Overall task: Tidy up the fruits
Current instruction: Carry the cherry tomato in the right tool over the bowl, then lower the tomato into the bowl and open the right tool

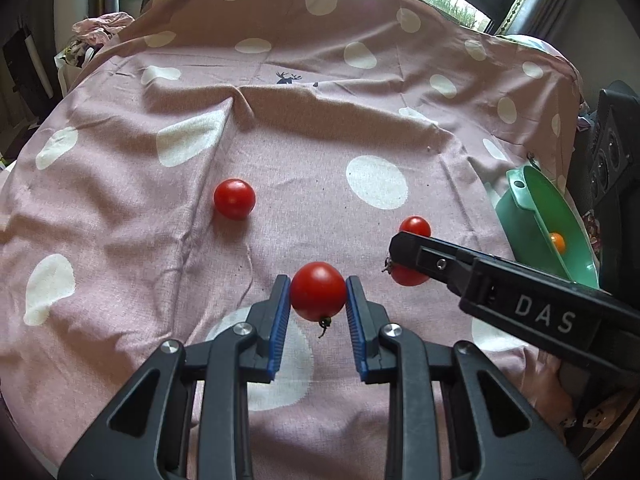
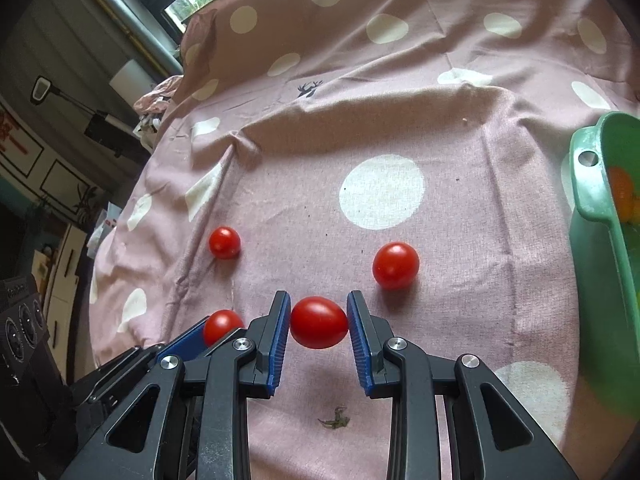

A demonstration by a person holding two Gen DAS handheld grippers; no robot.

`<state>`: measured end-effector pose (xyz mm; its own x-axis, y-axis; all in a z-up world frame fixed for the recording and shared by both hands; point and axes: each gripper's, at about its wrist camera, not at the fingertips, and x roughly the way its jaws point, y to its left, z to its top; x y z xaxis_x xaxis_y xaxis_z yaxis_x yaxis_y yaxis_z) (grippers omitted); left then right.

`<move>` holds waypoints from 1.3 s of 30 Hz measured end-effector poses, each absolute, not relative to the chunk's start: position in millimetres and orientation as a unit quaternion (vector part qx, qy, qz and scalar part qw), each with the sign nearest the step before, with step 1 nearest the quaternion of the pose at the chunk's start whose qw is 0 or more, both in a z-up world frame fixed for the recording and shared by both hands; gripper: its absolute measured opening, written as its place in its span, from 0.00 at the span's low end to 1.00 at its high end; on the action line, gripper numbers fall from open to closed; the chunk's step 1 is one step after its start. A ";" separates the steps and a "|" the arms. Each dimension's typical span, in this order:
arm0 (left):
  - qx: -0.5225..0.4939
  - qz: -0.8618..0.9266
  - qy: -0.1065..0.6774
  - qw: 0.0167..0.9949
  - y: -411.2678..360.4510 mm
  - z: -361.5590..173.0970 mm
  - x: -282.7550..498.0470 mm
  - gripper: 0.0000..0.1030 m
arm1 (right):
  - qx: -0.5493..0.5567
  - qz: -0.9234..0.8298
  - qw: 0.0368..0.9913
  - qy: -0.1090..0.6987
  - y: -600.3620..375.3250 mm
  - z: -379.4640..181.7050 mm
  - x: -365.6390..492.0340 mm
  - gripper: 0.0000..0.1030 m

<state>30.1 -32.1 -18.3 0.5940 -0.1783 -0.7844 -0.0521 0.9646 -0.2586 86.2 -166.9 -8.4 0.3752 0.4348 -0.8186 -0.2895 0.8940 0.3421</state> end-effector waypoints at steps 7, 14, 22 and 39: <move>-0.117 -0.053 0.415 0.901 -49.2 10.9 26.0 0.26 | 0.095 0.223 0.848 0.471 -190.9 26.7 77.0 0.30; -0.115 -0.085 0.381 0.913 -77.8 43.7 27.5 0.26 | 0.134 0.213 0.872 0.420 -235.3 60.6 67.0 0.30; -0.102 -0.133 0.364 0.916 -128.4 64.9 38.0 0.26 | 0.172 0.160 0.893 0.384 -292.4 79.9 61.4 0.30; -0.075 -0.224 0.383 0.893 -225.8 65.1 63.3 0.26 | 0.225 0.058 0.898 0.374 -383.3 79.5 58.1 0.30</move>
